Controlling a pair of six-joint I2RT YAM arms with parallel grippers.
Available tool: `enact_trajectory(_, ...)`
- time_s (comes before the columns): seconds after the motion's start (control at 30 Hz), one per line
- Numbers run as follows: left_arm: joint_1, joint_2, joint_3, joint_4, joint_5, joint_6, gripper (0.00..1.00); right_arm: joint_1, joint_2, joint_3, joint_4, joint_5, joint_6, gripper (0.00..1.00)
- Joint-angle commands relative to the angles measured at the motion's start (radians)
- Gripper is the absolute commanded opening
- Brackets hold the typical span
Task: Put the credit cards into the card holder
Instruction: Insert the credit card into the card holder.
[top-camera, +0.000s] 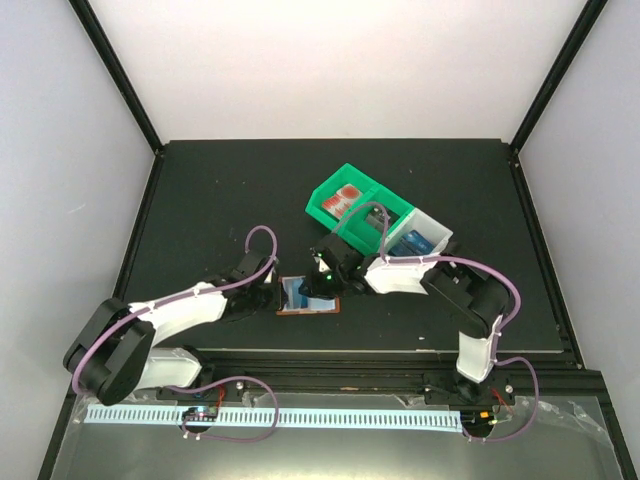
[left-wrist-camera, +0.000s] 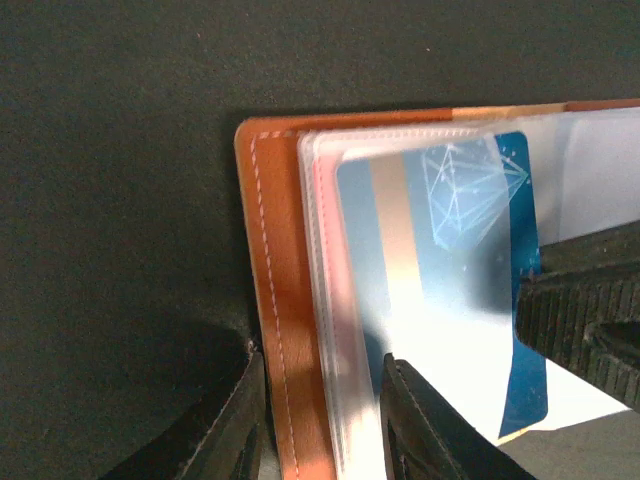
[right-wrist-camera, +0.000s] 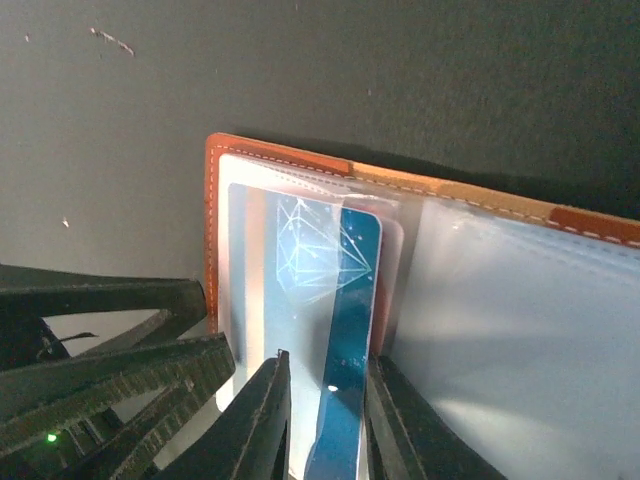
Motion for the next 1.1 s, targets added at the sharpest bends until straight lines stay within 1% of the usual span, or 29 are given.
enact_trajectory(0.0, -0.001, -0.026, -0.007, 0.014, 0.031, -0.020, 0.34, 0.037, -0.047, -0.001, -0.078, 0.074, -0.006, 0.23)
enact_trajectory(0.13, 0.001, -0.022, -0.012, 0.026, 0.051, -0.028, 0.34, 0.064, -0.023, 0.016, -0.090, 0.076, 0.028, 0.21)
enact_trajectory(0.27, 0.000, -0.010, -0.015, 0.044, 0.082, -0.029, 0.34, 0.074, 0.001, 0.010, -0.019, 0.016, 0.065, 0.21)
enact_trajectory(0.4, 0.001, -0.004, -0.024, 0.057, 0.102, -0.036, 0.34, 0.075, -0.009, -0.012, 0.052, -0.022, 0.093, 0.21)
enact_trajectory(0.47, 0.001, -0.006, -0.026, 0.061, 0.109, -0.041, 0.34, 0.075, -0.021, -0.019, 0.079, -0.027, 0.106, 0.21)
enact_trajectory(0.53, 0.001, -0.013, -0.026, 0.058, 0.109, -0.043, 0.34, 0.074, -0.033, -0.022, 0.068, -0.006, 0.105, 0.21)
enact_trajectory(0.63, 0.002, -0.032, -0.020, 0.034, 0.084, -0.041, 0.34, 0.073, -0.067, -0.015, -0.011, 0.079, 0.071, 0.23)
enact_trajectory(0.73, 0.001, -0.063, -0.006, -0.005, 0.052, -0.031, 0.36, 0.067, -0.132, -0.015, -0.082, 0.158, -0.012, 0.27)
enact_trajectory(0.9, 0.001, -0.124, 0.019, -0.048, 0.021, -0.012, 0.44, 0.037, -0.265, 0.042, -0.267, 0.290, -0.193, 0.35)
enact_trajectory(1.0, 0.000, -0.162, 0.027, -0.065, 0.013, -0.004, 0.48, 0.003, -0.343, 0.066, -0.347, 0.334, -0.301, 0.39)
enact_trajectory(1.07, 0.001, -0.190, 0.028, -0.071, 0.013, -0.001, 0.52, -0.022, -0.384, 0.088, -0.410, 0.395, -0.372, 0.42)
